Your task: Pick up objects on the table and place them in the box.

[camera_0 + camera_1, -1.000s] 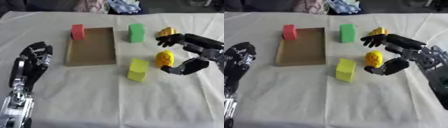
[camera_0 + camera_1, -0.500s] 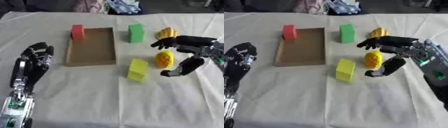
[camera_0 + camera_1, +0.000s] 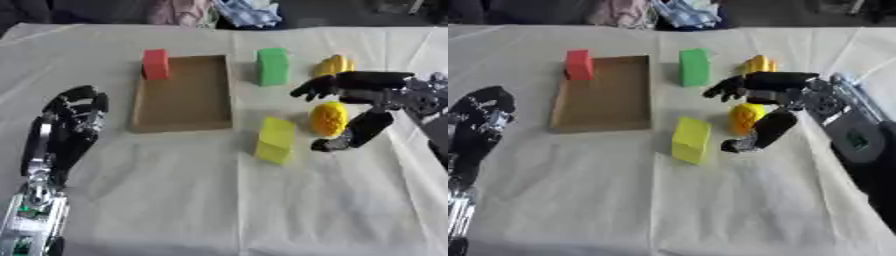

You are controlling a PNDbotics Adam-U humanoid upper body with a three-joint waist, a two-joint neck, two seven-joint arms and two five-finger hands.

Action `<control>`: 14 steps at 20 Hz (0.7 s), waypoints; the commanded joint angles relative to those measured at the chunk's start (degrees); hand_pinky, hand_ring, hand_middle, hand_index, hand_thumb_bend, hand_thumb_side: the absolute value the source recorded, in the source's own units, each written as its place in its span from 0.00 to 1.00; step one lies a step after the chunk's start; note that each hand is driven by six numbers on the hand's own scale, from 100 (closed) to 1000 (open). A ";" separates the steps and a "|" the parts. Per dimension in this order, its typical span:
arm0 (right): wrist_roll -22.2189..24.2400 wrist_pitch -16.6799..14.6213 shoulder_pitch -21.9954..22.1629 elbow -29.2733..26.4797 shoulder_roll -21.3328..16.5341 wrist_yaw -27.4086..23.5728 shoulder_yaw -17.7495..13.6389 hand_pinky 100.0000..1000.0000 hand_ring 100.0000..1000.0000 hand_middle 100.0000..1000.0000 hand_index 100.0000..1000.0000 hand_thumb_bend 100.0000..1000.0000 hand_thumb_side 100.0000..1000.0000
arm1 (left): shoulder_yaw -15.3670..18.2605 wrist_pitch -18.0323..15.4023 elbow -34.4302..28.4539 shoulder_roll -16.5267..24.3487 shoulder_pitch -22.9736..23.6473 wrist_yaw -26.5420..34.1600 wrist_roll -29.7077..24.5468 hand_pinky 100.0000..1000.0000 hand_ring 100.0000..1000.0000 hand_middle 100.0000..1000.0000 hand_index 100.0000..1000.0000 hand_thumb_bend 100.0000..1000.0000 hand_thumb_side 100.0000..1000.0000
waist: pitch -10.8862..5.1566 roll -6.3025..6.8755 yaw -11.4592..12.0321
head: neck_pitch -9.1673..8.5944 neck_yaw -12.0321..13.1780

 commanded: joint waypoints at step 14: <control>2.34 -1.57 -2.79 3.77 3.35 1.24 1.41 0.79 0.84 0.90 1.00 0.34 0.45 | -0.14 -0.01 -0.59 0.82 -0.28 -0.33 -0.30 0.67 0.65 0.68 0.75 0.29 0.43 | -2.00 -0.35 0.05 | 0.27 -0.08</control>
